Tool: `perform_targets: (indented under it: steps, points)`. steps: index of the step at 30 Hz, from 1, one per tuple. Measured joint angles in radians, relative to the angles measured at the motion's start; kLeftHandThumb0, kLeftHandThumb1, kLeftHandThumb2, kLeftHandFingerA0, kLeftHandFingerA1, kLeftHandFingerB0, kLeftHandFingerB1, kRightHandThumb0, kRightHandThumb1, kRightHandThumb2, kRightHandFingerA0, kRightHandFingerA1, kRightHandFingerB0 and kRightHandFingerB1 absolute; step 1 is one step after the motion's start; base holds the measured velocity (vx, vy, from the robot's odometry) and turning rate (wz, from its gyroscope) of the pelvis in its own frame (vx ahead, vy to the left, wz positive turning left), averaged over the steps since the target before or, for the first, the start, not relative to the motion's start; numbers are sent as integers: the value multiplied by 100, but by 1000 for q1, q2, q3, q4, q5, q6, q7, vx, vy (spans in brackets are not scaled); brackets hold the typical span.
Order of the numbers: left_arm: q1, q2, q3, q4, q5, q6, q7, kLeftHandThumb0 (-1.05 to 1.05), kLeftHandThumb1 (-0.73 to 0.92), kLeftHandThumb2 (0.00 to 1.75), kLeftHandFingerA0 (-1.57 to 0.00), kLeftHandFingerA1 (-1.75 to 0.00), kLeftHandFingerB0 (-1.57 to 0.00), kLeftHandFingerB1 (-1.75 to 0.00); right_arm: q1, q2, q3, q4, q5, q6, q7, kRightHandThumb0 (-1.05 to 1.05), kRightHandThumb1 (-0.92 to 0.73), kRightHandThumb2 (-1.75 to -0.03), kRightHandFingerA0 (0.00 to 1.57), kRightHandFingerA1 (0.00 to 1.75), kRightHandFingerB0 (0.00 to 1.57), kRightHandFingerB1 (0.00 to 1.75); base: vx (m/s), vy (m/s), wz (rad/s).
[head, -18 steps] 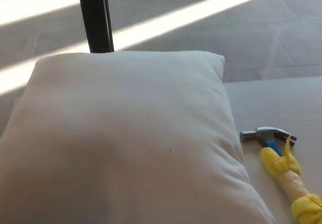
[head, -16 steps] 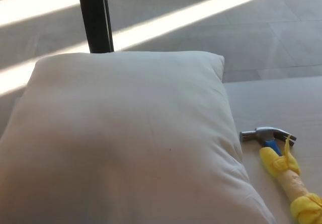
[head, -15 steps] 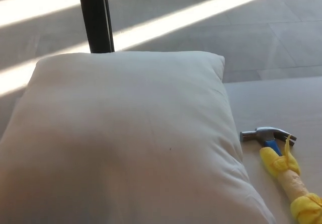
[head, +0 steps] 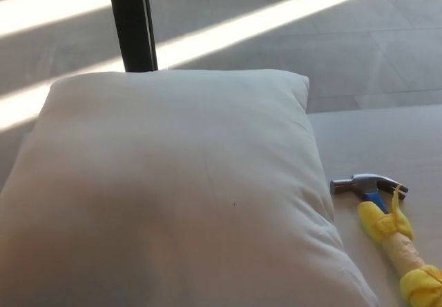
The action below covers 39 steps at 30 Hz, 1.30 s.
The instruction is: A hammer is kept on the right hand side and a pillow is kept on the left hand side on the desk infront of the robot and the robot uses its right hand to pick up the hammer and makes a downward swinging motion to hit the pillow
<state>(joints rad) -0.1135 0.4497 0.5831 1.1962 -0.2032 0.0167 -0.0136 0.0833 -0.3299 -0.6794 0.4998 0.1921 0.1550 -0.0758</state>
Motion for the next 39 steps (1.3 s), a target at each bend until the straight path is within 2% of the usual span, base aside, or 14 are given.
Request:
perform_targets:
  steps: [1,2,4,7,13,20,21,23,26,27,28,30,35,39]
  points:
    - [8,6,1,2,-2,0,0,-29,7,99,-118,-123,-111,-118,0,0,-9,0,7,12,-3,-95,-75,-101,0,12,0,0,0,0,0]
    - [15,13,3,3,-5,0,0,-83,16,137,-84,-142,-85,-136,0,0,-17,0,13,25,-6,-93,-75,-101,0,11,0,0,0,0,0]
    - [30,27,10,11,-12,-2,-4,-80,1,151,-83,-158,-78,-146,-4,0,-39,3,30,40,-10,-96,-75,-102,0,10,0,1,0,0,0]
    - [49,32,16,17,-18,-2,-6,-86,22,143,-100,-147,-106,-143,-18,0,-60,-16,50,64,-30,-85,-68,-102,0,18,0,14,0,0,0]
    - [76,32,30,28,-41,3,-12,-95,21,145,-82,-137,-79,-136,-136,-6,-83,-86,80,84,-77,-101,-69,-106,0,19,10,21,0,0,0]
    - [110,33,40,34,-60,19,-23,-56,41,132,-117,-136,-91,-122,-283,-49,3,-242,81,107,-89,-92,-59,-103,18,78,17,70,0,0,0]
    - [114,33,41,35,-61,20,-24,-77,25,152,-70,-156,-61,-147,-294,-50,19,-259,80,105,-87,-85,-77,-64,1,82,12,57,0,0,0]
    - [120,33,45,40,-67,20,-25,-82,39,147,-70,-137,-59,-126,-303,-48,58,-320,79,106,-82,-38,-49,-107,3,55,0,50,0,0,0]
    - [122,32,45,42,-74,24,-18,-85,47,141,-100,-140,-62,-116,-306,-47,124,-424,72,107,-75,-71,-60,-96,3,50,6,43,0,0,0]
    - [121,32,46,42,-76,26,-14,-84,51,143,-93,-137,-56,-113,-306,-46,148,-459,70,107,-71,-65,-78,-63,7,44,14,30,0,0,0]
    - [118,32,46,42,-77,29,-10,-79,49,152,-58,-151,-50,-137,-306,-43,168,-493,69,108,-68,-35,-56,-109,3,54,0,49,0,0,0]
    - [113,31,46,42,-79,35,2,-79,49,155,-57,-156,-50,-142,-299,-31,217,-568,65,108,-58,-34,-59,-110,4,54,0,49,0,0,0]
    - [103,31,44,41,-85,62,47,-71,56,151,-52,-151,-47,-136,-245,-15,381,-706,46,109,-9,-66,-74,-61,13,43,20,33,0,0,0]
    - [108,30,46,39,-93,72,65,-71,55,150,-53,-151,-48,-137,-200,-11,509,-741,12,126,19,-63,-76,-62,14,42,20,34,0,0,0]
